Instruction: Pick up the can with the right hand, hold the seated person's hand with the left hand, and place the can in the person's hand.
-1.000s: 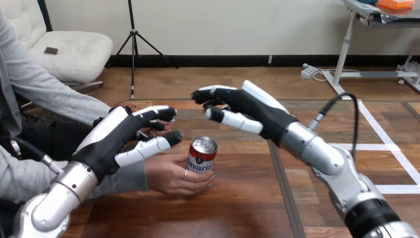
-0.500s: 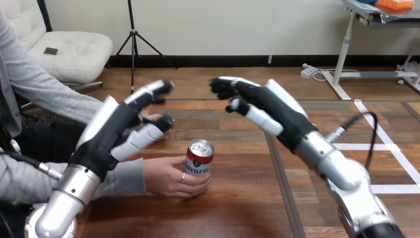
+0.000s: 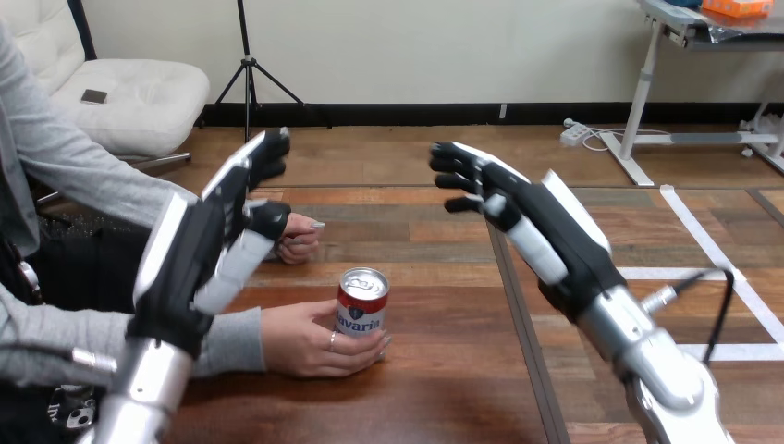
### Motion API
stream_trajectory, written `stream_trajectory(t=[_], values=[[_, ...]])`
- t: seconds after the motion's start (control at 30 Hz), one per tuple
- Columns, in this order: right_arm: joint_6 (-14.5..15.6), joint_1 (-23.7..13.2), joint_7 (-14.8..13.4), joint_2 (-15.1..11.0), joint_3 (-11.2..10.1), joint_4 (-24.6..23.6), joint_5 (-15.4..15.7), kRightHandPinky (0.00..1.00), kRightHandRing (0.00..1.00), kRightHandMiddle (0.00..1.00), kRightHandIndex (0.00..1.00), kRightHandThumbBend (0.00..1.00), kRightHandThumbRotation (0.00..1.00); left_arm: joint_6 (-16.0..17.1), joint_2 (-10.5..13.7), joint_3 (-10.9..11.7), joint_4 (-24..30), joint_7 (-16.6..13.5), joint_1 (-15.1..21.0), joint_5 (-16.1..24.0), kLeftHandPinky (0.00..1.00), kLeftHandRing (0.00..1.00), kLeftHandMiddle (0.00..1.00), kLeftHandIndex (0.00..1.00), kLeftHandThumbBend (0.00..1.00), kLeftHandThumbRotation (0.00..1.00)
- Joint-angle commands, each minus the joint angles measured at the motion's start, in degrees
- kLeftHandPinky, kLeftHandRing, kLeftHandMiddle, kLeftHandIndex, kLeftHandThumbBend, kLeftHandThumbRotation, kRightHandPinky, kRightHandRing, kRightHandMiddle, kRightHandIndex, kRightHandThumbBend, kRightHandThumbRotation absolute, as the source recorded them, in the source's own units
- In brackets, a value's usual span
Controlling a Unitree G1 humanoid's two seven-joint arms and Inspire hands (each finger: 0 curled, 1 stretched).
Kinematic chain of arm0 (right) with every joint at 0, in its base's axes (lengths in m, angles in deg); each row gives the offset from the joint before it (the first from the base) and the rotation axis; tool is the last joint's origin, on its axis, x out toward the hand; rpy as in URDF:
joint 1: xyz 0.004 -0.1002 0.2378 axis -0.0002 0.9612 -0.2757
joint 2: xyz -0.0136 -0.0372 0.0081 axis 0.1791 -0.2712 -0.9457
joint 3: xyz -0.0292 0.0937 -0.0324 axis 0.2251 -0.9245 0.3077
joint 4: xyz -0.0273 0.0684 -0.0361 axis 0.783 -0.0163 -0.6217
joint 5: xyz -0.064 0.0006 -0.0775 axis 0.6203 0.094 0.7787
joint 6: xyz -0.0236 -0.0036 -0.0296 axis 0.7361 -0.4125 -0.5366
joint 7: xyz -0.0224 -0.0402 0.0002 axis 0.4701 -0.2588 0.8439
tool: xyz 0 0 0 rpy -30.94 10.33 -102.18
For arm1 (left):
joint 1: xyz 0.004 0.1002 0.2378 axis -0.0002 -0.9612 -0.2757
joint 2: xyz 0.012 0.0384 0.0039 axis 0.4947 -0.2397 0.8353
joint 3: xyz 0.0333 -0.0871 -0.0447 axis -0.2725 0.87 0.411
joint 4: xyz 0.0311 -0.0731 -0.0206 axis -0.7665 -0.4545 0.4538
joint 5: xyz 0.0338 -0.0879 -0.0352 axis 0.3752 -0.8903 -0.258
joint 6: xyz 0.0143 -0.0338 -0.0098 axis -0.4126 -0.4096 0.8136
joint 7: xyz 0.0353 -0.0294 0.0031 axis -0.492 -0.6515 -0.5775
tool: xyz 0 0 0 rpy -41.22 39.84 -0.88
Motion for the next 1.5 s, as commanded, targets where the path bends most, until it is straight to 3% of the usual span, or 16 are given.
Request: stream_trajectory(t=[0.0, 0.37, 0.67, 0.83, 1.23, 1.47], values=[[-0.31, 1.75, 0.23, 1.32, -1.28, -5.45, -1.87, 0.82, 0.88, 0.90, 0.89, 0.99, 1.00, 2.60, -2.15, 0.32, 2.75, 0.27, -1.17, -2.32, 0.71, 0.87, 0.87, 0.87, 0.86, 1.00], [-0.93, 7.48, 0.32, 3.73, -1.13, -8.52, -3.57, 0.80, 0.89, 0.90, 0.88, 0.96, 1.00, 2.74, -5.09, -0.28, 6.41, 1.52, -5.77, -5.58, 0.69, 0.89, 0.88, 0.88, 0.83, 1.00], [-2.46, 10.84, 0.36, 6.45, -1.01, -9.73, -4.86, 0.81, 0.90, 0.91, 0.89, 0.93, 1.00, 4.69, -7.49, -0.76, 7.36, 2.29, -7.99, -6.81, 0.79, 0.95, 0.93, 0.91, 0.80, 1.00], [-4.32, 12.04, -0.22, 8.12, -1.21, -9.55, -4.61, 0.81, 0.89, 0.90, 0.88, 0.92, 1.00, 4.91, -8.36, -1.22, 7.91, 3.03, -8.99, -7.46, 0.86, 0.97, 0.96, 0.93, 0.77, 1.00], [-5.54, 14.65, -2.00, 11.00, -1.44, -10.26, -3.98, 0.82, 0.89, 0.90, 0.87, 0.90, 1.00, 5.71, -9.33, -1.90, 7.66, 5.12, -10.48, -7.80, 0.93, 0.98, 0.96, 0.95, 0.67, 1.00], [-5.12, 15.05, -2.28, 11.31, -1.58, -10.65, -4.05, 0.82, 0.89, 0.90, 0.87, 0.90, 1.00, 4.04, -10.32, -2.11, 8.04, 5.83, -10.91, -9.63, 0.94, 0.96, 0.95, 0.94, 0.68, 1.00]])
